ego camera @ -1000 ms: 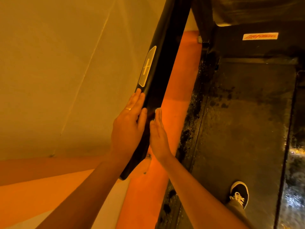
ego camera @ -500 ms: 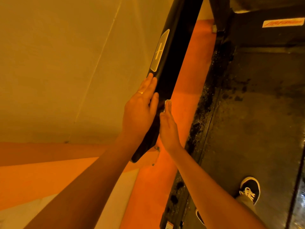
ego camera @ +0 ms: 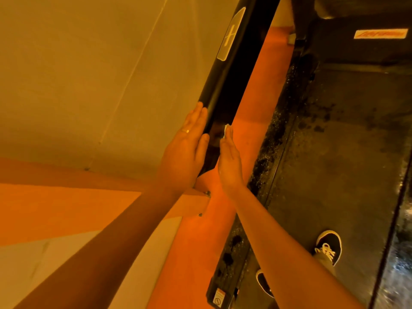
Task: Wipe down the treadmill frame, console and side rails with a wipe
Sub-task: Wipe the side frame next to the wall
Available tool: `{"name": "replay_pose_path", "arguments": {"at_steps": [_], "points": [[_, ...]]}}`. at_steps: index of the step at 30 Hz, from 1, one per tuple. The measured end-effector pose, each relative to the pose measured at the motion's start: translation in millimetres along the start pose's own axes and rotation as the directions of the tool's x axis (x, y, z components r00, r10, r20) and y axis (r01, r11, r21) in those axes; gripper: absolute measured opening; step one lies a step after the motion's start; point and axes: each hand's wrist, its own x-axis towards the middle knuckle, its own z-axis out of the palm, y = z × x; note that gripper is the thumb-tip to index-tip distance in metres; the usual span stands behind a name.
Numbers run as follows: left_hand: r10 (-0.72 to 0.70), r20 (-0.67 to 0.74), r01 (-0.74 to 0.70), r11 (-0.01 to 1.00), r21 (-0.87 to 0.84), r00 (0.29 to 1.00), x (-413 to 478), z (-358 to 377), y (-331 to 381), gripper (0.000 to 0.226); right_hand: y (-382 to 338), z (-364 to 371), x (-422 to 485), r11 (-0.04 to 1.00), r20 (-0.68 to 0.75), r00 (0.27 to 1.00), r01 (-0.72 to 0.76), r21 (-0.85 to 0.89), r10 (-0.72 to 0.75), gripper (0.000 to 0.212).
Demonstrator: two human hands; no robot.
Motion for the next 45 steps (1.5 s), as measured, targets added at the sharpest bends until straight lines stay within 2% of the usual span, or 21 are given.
{"name": "replay_pose_path", "arguments": {"at_steps": [6, 9, 13, 18, 20, 22, 24, 25, 27, 28, 30, 32, 33, 35, 37, 38, 40, 42, 45], "points": [[-0.049, -0.115, 0.048, 0.999, -0.009, 0.992, -18.2, 12.2, -0.6, 0.050, 17.7, 14.3, -61.9, 0.999, -0.121, 0.992, 0.044, 0.028, -0.040, 0.042], [-0.055, -0.110, 0.048, 0.997, -0.065, 0.992, -17.6, 12.5, -3.5, 0.049, 16.4, 24.5, -63.1, 0.999, -0.320, 0.946, 0.048, 0.013, -0.041, 0.034], [-0.125, -0.119, 0.101, 0.976, -0.193, 0.985, -18.9, 8.7, -2.0, 0.048, 4.6, 31.5, -60.8, 0.999, -0.438, 0.898, 0.039, -0.018, -0.043, 0.025], [-0.288, -0.269, 0.145, 0.882, -0.448, 0.919, -30.3, 4.9, 6.1, 0.042, -20.8, 26.0, -64.0, 0.997, -0.458, 0.885, 0.081, -0.016, -0.079, 0.021], [-0.401, -0.328, 0.166, 0.812, -0.560, 0.855, -43.2, 2.2, 11.0, 0.040, -41.8, 19.8, -65.3, 0.977, -0.385, 0.897, 0.193, -0.096, -0.215, 0.019], [-0.523, -0.340, 0.203, 0.728, -0.655, 0.782, -56.9, 2.4, 17.3, 0.041, -67.0, 13.9, -64.1, 0.895, -0.209, 0.878, 0.385, -0.225, -0.430, 0.019], [-0.642, -0.335, 0.246, 0.643, -0.725, 0.689, -68.6, 6.6, 23.8, 0.041, -88.2, 8.0, -57.2, 0.669, 0.109, 0.757, 0.628, -0.398, -0.645, 0.017], [-0.694, -0.337, 0.252, 0.599, -0.760, 0.636, -73.2, 8.9, 25.1, 0.040, -95.3, 6.3, -52.1, 0.525, 0.306, 0.670, 0.730, -0.438, -0.676, 0.016], [-0.796, -0.313, 0.210, 0.473, -0.856, 0.518, -79.7, 12.5, 28.1, 0.039, -104.7, 6.3, -39.0, 0.268, 0.659, 0.497, 0.866, -0.423, -0.564, 0.018], [-0.840, -0.278, 0.162, 0.390, -0.906, 0.466, -81.6, 13.5, 31.3, 0.038, -107.8, 6.8, -33.5, 0.179, 0.780, 0.422, 0.906, -0.384, -0.462, 0.020], [-0.893, -0.194, 0.072, 0.243, -0.967, 0.405, -82.0, 15.1, 40.9, 0.038, -113.3, 7.4, -24.1, 0.101, 0.910, 0.321, 0.947, -0.305, -0.264, 0.019], [-0.894, -0.157, 0.027, 0.185, -0.982, 0.419, -81.0, 13.6, 51.3, 0.039, -121.2, 5.5, -17.0, 0.098, 0.960, 0.254, 0.965, -0.244, -0.117, 0.020], [-0.874, -0.174, 0.020, 0.205, -0.979, 0.454, -80.5, 13.1, 56.1, 0.039, -127.1, 3.9, -14.9, 0.114, 0.968, 0.240, 0.966, -0.232, -0.066, 0.022], [-0.820, -0.230, 0.088, 0.321, -0.943, 0.524, -78.0, 18.2, 58.0, 0.036, -140.2, 0.1, -13.0, 0.179, 0.967, 0.255, 0.953, -0.246, -0.028, 0.028], [-0.790, -0.269, 0.197, 0.437, -0.878, 0.550, -75.1, 28.4, 53.6, 0.035, -152.4, -2.8, -8.8, 0.218, 0.956, 0.288, 0.938, -0.271, -0.051, 0.028], [-0.783, -0.285, 0.248, 0.481, -0.841, 0.552, -73.8, 33.6, 51.1, 0.036, -158.4, -2.7, -5.3, 0.203, 0.954, 0.296, 0.938, -0.281, -0.048, 0.028], [-0.768, -0.337, 0.314, 0.559, -0.767, 0.544, -71.4, 43.0, 49.4, 0.037, -168.0, -1.1, 4.1, 0.082, 0.966, 0.258, 0.962, -0.259, 0.028, 0.031], [-0.757, -0.408, 0.328, 0.610, -0.721, 0.511, -69.7, 48.0, 48.4, 0.033, -173.2, 3.1, 13.3, -0.052, 0.959, 0.212, 0.977, -0.206, 0.187, 0.039], [-0.762, -0.521, 0.281, 0.634, -0.720, 0.384, -73.0, 54.6, 51.4, 0.026, -179.1, 14.2, 22.9, -0.151, 0.900, 0.178, 0.980, -0.127, 0.398, 0.054]]}}
